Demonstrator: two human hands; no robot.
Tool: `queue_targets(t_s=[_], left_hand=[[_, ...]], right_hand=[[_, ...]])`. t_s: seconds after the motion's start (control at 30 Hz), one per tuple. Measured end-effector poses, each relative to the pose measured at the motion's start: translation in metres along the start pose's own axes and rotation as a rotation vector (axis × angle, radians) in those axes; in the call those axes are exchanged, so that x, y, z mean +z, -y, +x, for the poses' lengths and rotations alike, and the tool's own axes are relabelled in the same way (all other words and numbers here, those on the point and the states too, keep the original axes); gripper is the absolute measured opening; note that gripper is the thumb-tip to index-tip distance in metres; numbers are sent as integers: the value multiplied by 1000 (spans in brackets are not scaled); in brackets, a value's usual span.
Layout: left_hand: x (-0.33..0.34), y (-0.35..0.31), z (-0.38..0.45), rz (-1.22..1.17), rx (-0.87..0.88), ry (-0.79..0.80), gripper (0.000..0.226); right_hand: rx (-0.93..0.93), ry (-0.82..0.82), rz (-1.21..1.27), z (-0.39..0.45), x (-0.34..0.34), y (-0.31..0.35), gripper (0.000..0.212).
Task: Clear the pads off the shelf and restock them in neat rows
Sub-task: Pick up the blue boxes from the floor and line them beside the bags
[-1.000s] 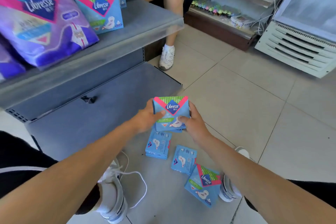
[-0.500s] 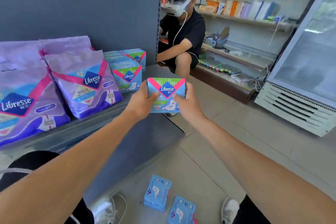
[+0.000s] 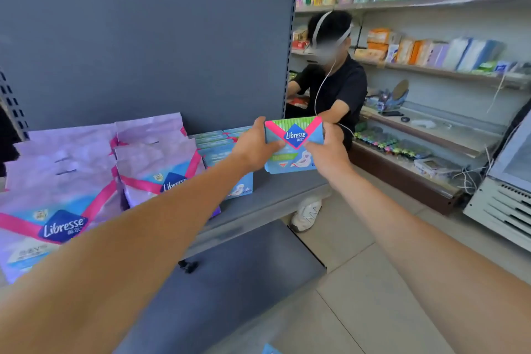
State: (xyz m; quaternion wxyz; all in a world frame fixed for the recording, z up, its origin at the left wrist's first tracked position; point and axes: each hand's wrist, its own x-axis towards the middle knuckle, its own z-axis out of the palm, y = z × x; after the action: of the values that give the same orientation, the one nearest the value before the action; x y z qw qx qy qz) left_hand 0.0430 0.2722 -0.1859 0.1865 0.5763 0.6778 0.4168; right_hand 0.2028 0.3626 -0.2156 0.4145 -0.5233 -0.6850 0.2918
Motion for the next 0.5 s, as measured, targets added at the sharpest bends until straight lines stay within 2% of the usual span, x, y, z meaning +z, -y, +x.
queue_targets(t_s=[0.2, 0.27, 0.4, 0.5], left_hand=[[-1, -4, 55, 113, 11, 17, 61], [3, 5, 71, 173, 7, 27, 59], [5, 26, 97, 321, 15, 55, 45], [0, 44, 114, 389, -22, 34, 47]], right_hand=[[-22, 34, -15, 100, 25, -53, 48], [-53, 64, 3, 97, 24, -41, 56], [-39, 226, 75, 94, 28, -27, 43], [-119, 294, 74, 113, 50, -35, 66]])
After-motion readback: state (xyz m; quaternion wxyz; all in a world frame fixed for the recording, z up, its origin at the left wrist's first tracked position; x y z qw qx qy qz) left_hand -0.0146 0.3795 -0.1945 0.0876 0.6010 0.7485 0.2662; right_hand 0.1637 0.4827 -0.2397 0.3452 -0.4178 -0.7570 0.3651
